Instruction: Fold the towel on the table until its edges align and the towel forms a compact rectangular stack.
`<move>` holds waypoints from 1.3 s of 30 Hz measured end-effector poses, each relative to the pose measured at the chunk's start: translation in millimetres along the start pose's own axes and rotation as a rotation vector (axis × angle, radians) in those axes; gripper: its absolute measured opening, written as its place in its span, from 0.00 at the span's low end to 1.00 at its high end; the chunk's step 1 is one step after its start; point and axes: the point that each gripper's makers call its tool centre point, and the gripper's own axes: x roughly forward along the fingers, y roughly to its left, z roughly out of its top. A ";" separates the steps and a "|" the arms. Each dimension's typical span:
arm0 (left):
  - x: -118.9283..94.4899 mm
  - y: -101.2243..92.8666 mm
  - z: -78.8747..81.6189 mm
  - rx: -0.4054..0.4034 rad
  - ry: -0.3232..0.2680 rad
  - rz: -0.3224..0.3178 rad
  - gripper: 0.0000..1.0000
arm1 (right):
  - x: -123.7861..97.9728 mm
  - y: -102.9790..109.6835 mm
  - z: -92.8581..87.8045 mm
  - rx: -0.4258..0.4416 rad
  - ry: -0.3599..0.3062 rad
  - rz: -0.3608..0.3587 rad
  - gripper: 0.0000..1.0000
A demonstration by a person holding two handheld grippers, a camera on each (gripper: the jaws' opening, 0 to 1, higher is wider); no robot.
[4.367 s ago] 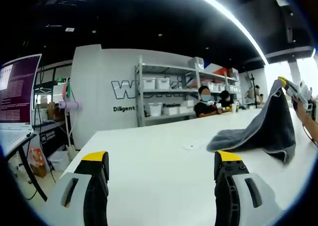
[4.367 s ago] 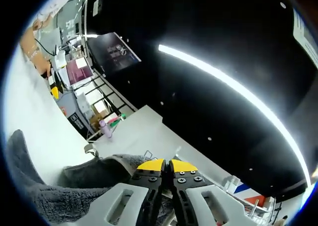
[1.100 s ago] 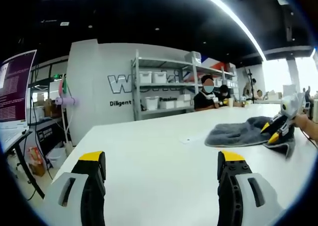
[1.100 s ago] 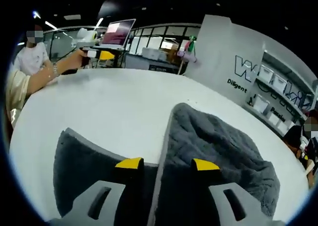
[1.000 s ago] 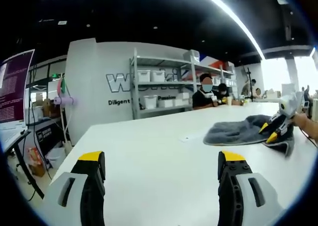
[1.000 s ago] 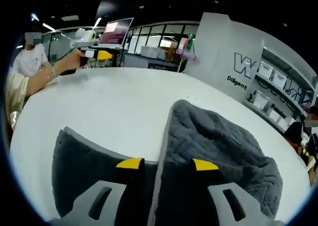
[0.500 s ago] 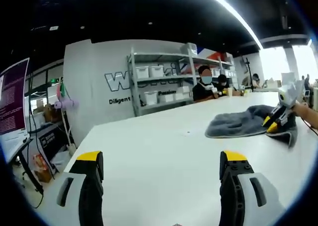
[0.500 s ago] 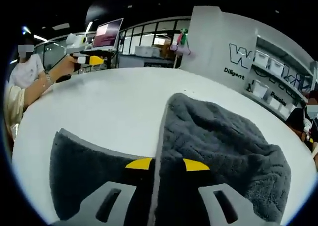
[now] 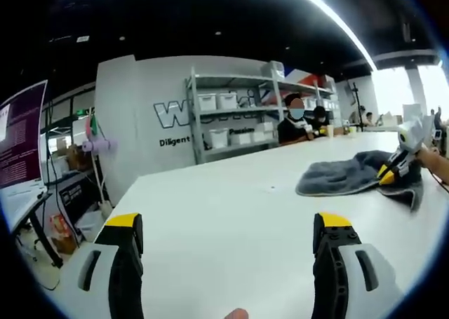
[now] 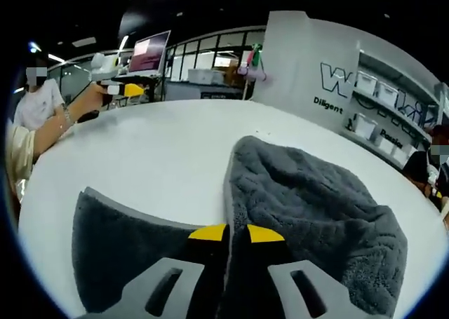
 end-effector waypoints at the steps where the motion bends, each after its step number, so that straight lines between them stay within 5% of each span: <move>1: -0.1 0.3 0.3 0.001 -0.001 0.001 0.99 | -0.4 -0.7 1.8 -0.001 -0.008 -0.003 0.05; 17: -1.7 0.0 1.7 -0.005 -0.007 -0.006 0.99 | -22.9 -18.7 43.4 -0.051 -0.197 -0.119 0.04; 39: -5.9 -2.1 4.3 -0.024 -0.010 -0.029 0.99 | -51.0 -49.9 76.4 -0.106 -0.285 -0.244 0.04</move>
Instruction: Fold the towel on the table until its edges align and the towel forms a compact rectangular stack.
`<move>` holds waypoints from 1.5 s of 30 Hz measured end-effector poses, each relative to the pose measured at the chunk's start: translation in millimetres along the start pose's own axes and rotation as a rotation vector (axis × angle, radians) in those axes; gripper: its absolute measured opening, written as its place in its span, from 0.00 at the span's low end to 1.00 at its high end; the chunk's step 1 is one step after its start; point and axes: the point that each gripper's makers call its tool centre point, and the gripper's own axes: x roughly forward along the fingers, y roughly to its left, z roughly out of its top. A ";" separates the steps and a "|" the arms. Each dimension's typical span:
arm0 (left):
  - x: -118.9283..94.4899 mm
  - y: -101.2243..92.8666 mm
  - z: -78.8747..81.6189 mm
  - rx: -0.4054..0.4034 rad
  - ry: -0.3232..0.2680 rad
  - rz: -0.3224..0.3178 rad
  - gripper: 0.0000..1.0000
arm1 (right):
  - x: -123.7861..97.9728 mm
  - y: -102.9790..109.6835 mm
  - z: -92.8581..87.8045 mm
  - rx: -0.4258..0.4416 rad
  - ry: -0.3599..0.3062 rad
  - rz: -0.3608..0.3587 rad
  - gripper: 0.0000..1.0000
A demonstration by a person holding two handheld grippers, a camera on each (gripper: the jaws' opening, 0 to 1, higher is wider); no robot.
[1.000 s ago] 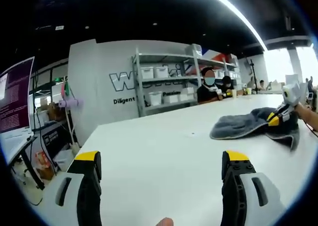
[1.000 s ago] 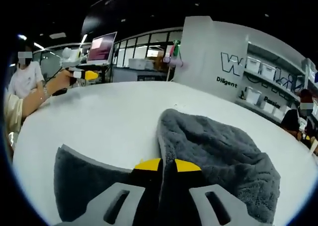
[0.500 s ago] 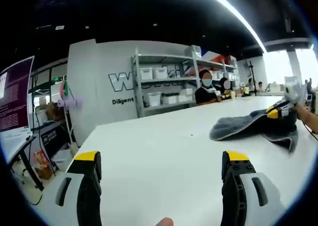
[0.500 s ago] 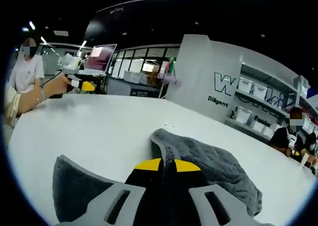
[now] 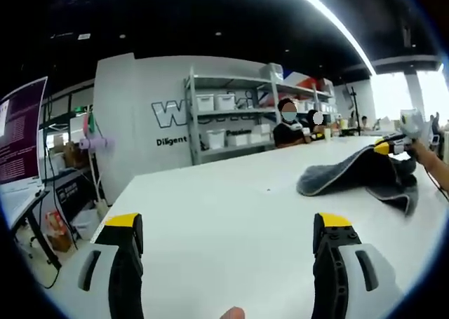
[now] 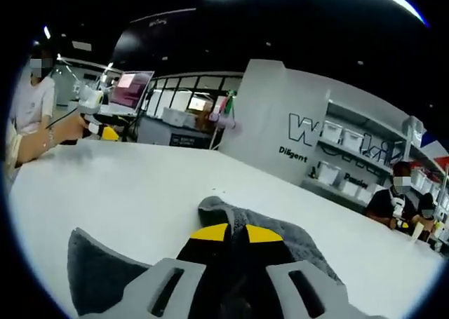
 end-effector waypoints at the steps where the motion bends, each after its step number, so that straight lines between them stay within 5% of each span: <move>1: -0.2 0.0 1.0 0.001 -0.003 -0.001 0.99 | 0.1 -0.6 1.0 -0.004 0.000 -0.002 0.04; 16: -2.6 -1.6 2.0 -0.004 -0.007 -0.001 0.99 | -4.0 -13.6 39.9 -0.078 -0.057 -0.042 0.04; 29: -4.5 2.7 2.8 -0.012 -0.013 0.010 0.99 | -5.5 -26.9 56.8 -0.098 -0.073 -0.064 0.04; 45: -5.0 7.2 2.1 -0.015 -0.012 0.018 0.99 | -3.3 -58.5 106.3 -0.137 -0.104 -0.100 0.04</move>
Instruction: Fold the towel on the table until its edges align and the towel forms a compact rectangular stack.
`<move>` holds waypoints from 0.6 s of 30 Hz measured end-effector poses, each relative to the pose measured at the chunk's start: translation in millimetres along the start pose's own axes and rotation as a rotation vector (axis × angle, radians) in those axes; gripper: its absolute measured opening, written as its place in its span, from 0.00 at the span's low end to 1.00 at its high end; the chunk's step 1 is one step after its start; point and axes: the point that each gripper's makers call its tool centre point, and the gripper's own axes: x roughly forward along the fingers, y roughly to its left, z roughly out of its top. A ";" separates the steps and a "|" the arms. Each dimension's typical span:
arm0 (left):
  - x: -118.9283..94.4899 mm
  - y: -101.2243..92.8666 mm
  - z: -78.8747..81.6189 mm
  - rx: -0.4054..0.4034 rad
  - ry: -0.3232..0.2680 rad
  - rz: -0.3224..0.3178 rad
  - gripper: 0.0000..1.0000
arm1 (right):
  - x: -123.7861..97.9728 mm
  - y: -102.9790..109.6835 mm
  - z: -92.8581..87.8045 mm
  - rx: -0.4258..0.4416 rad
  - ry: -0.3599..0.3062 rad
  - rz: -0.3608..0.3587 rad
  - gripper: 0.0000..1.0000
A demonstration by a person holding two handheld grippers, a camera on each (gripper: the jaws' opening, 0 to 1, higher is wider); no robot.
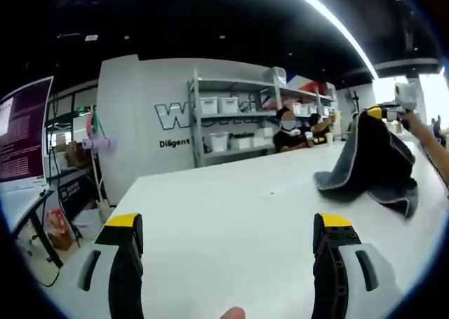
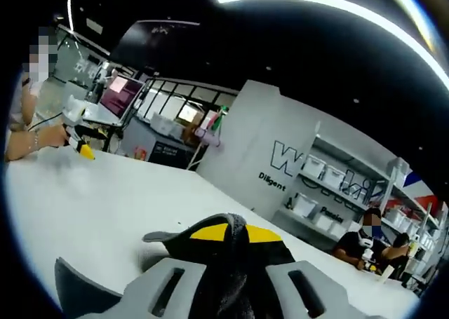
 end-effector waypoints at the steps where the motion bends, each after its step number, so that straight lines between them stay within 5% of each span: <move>1: 0.2 0.6 -0.3 0.000 0.001 0.001 0.99 | 0.7 -2.2 3.1 -0.002 -0.002 -0.002 0.03; 18: 0.5 4.1 -0.5 -0.003 0.002 0.005 0.99 | 15.1 -29.9 56.4 -0.073 -0.036 -0.029 0.03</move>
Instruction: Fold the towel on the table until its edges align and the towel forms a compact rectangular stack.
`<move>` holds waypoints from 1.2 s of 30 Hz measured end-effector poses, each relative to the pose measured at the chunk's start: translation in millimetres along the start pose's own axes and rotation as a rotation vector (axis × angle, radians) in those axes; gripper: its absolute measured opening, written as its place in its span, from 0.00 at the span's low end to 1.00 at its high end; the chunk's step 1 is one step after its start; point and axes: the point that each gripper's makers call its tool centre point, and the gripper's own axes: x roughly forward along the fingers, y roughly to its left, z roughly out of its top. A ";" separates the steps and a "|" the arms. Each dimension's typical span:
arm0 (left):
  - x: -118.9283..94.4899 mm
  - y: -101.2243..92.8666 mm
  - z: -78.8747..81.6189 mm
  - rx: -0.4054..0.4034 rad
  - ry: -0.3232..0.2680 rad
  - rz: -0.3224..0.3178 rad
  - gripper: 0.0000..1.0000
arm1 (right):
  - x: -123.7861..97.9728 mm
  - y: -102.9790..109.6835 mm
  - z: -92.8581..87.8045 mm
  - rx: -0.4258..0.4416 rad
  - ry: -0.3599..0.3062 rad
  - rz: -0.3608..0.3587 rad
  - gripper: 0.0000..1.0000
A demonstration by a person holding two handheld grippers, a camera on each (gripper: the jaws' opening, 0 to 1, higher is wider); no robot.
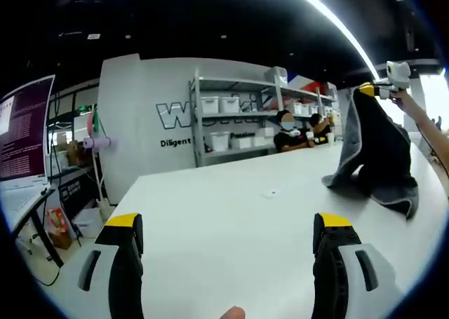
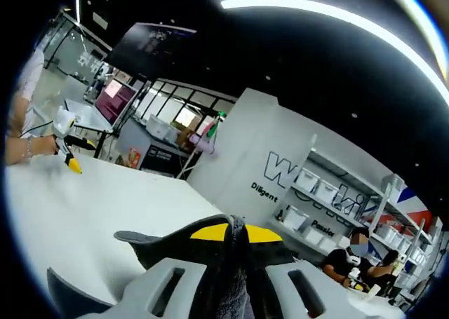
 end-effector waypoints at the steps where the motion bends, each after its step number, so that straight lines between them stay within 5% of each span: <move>1: -0.1 0.5 -0.3 -0.001 0.001 0.002 0.99 | 0.3 -0.9 4.7 -0.003 -0.007 -0.002 0.03; 22: -4.5 7.0 0.5 -0.013 -0.008 0.013 0.99 | -6.3 -14.1 112.8 -0.015 -0.203 -0.033 0.03; 30: -5.8 9.2 -0.9 -0.017 -0.007 0.018 0.99 | -6.5 10.1 136.4 -0.004 -0.262 0.030 0.03; 36: -8.3 13.0 0.0 -0.024 -0.014 0.027 0.99 | -15.3 53.5 144.6 -0.034 -0.293 0.111 0.03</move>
